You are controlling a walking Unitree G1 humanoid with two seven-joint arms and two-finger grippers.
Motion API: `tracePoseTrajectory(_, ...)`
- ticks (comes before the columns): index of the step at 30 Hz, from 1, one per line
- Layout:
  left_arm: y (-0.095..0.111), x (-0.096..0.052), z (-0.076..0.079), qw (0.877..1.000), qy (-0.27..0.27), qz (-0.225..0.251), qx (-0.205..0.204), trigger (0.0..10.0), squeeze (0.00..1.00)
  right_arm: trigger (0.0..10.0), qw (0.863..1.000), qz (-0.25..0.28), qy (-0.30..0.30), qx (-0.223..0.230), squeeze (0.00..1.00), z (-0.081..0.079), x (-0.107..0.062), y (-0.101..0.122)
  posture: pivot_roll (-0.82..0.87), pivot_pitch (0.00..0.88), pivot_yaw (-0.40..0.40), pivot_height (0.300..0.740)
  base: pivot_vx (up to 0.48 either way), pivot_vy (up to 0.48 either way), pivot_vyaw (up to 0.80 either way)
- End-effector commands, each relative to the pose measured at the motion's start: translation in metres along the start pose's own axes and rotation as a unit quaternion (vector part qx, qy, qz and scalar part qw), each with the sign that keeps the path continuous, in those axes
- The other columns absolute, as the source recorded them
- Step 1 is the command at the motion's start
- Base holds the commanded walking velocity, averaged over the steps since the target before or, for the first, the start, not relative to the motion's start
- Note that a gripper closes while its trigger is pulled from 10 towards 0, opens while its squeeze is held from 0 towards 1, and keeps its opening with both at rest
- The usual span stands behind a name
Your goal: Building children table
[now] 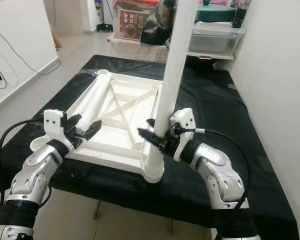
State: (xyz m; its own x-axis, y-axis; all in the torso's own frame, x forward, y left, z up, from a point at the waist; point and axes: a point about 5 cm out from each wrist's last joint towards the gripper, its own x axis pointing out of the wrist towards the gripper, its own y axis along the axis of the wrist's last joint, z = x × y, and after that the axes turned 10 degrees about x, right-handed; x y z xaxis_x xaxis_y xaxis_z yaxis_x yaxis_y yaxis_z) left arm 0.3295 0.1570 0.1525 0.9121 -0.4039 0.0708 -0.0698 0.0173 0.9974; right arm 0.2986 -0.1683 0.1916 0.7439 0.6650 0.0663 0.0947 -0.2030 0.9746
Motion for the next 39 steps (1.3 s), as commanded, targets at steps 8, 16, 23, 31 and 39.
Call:
tracePoseTrajectory(8,-0.004,0.0,-0.002,1.0,0.003,-0.011,0.003,10.0,0.0,0.0,0.882,-0.016,-0.466,0.063,0.0,0.029,-0.023,-0.035,0.05,0.0,-0.058,0.74,0.0,0.0,0.0)
tracePoseTrajectory(16,-0.003,0.003,0.004,1.0,-0.006,-0.011,0.0,10.0,0.0,10.0,0.889,-0.018,-0.455,0.045,0.0,-0.008,0.006,-0.035,0.06,0.0,-0.056,0.74,0.0,0.0,0.0)
tracePoseTrajectory(23,-0.003,0.006,0.001,1.0,-0.001,-0.008,0.001,10.0,0.0,10.0,0.913,0.048,-0.398,0.071,1.0,-0.017,0.019,-0.004,0.05,0.0,-0.068,0.74,0.0,0.0,0.0)
tracePoseTrajectory(31,-0.006,0.006,0.007,1.0,-0.003,-0.008,-0.006,10.0,0.0,10.0,0.983,0.071,-0.161,0.059,0.0,-0.024,0.016,0.027,0.04,0.0,-0.069,0.74,0.0,0.0,0.0)
tracePoseTrajectory(39,-0.003,0.007,0.001,1.0,-0.001,-0.004,0.001,10.0,0.0,10.0,0.999,-0.002,0.05,-0.013,0.0,-0.042,0.008,0.015,0.06,0.0,-0.085,0.74,0.0,0.0,0.0)
